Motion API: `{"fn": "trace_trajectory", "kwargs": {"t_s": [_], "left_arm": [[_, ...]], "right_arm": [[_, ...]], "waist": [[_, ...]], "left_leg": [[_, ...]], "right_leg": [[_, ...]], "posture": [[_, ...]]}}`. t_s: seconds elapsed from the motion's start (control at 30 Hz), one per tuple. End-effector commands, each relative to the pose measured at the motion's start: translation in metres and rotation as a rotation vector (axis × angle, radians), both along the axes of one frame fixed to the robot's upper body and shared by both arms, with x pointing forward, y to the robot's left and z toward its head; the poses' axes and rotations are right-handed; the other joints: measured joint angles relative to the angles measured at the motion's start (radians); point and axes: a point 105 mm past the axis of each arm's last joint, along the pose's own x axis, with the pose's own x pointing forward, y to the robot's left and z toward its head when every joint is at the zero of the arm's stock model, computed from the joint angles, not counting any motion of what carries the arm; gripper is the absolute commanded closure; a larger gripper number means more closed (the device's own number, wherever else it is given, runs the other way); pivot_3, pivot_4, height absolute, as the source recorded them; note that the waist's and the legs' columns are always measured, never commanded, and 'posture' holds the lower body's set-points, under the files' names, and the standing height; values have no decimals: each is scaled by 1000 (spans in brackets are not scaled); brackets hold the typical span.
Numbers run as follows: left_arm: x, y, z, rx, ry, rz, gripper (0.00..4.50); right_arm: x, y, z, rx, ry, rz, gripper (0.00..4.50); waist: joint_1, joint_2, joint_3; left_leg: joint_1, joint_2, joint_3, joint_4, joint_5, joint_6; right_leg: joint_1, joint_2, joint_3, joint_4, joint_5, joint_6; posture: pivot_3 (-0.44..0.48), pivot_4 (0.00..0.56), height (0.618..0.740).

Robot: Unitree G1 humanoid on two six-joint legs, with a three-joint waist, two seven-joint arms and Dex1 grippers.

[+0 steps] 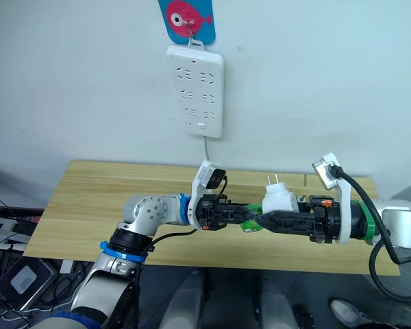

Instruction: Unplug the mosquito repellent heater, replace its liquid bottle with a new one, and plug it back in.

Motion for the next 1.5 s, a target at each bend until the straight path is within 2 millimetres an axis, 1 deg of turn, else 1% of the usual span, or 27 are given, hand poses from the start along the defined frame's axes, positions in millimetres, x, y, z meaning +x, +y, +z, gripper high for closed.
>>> {"fn": "trace_trajectory", "kwargs": {"t_s": [0.03,0.23,0.37,0.5,0.6,0.67,0.77,0.83,0.93,0.97,1.0,1.03,1.1,1.13,1.2,1.3,1.37,1.43,1.5], "left_arm": [[5,0,14,-39,-43,15,2240],[8,0,16,-44,-39,25,2240],[7,0,15,-44,-37,24,2240],[8,1,14,-41,-38,26,2240],[9,4,13,-36,-41,31,2240],[9,6,13,-33,-43,32,2240],[7,8,11,-23,-45,23,2240],[4,10,10,-14,-45,2,2240],[1,12,9,-5,-48,-17,2240],[0,12,9,-4,-48,-22,2240],[0,12,10,-3,-49,-27,2240],[0,11,10,-3,-49,-29,2240],[1,11,12,-3,-50,-31,2240],[1,10,12,-2,-52,-30,2240],[2,9,14,-3,-54,-28,2240],[4,8,15,-5,-55,-20,2240],[6,8,14,-2,-56,-6,2240],[10,9,12,7,-55,19,2240],[14,9,9,19,-62,47,2240]], "right_arm": [[-15,3,-8,14,69,48,93],[-22,-3,-18,-7,114,23,93],[-23,-3,-17,-7,112,23,93],[-30,-11,-15,-42,130,48,93],[-40,-25,-14,-132,164,49,93],[-41,-36,-16,-187,184,-4,93],[-26,-66,-28,-287,143,-153,665],[-5,-83,-30,-313,74,-273,1412],[21,-92,-29,-313,-6,-363,2493],[31,-91,-28,-296,-32,-378,2917],[40,-87,-27,-279,-54,-387,3240],[46,-81,-27,-261,-67,-375,3594],[52,-68,-26,-228,-74,-334,4362],[52,-60,-26,-205,-69,-306,4478],[46,-44,-25,-149,-46,-233,4478],[33,-30,-27,-115,-4,-160,4478],[16,-23,-28,-114,25,-93,4478],[-7,-17,-21,-82,68,-4,4478],[-24,-13,-11,-48,95,53,4478]], "waist": [[0,0,0],[1,0,0],[0,0,0],[1,0,0],[2,0,0],[4,-1,0],[5,-1,1],[4,-1,1],[-6,-1,1],[-8,-1,1],[-14,-2,1],[-21,-2,1],[-24,-2,1],[-25,-2,1],[-25,-2,1],[-21,-2,1],[-18,-2,1],[-15,-1,1],[-17,-1,1]], "left_leg": [[0,0,0,0,0,0],[-1,0,-1,0,0,0],[0,0,-1,1,0,0],[0,0,-1,1,0,0],[-1,0,-1,0,0,0],[0,0,-1,1,0,0],[0,0,-1,1,0,0],[0,0,0,1,0,0],[0,-1,1,2,0,0],[1,0,1,2,0,0],[1,0,1,2,0,0],[1,0,1,2,0,0],[1,0,1,1,0,0],[1,0,1,1,0,0],[1,0,0,0,0,0],[0,0,0,0,0,0],[-1,-1,0,0,0,0],[-1,-1,-1,0,0,0],[-1,-1,-1,1,0,0]], "right_leg": [[0,0,0,0,0,0],[0,0,0,0,0,0],[0,0,0,0,0,0],[0,0,0,0,0,0],[0,0,0,0,0,0],[0,0,-1,0,0,0],[1,0,-1,0,0,0],[1,0,0,0,0,0],[0,0,1,0,1,1],[1,0,1,0,1,1],[0,0,1,1,1,1],[1,0,1,1,1,1],[0,0,1,1,1,1],[0,0,1,1,1,1],[0,1,0,1,1,1],[0,0,0,0,1,1],[0,0,0,0,1,1],[0,-1,0,0,1,1],[0,-1,0,1,1,1]], "posture": [[181,293,740],[181,293,740],[181,289,740],[184,287,740],[187,286,740],[188,283,740],[188,283,740],[188,283,740],[170,280,740],[167,280,740],[166,281,740],[166,281,740],[168,283,740],[170,284,740],[170,284,740],[170,284,740],[182,286,740],[180,287,740],[178,287,740]]}}
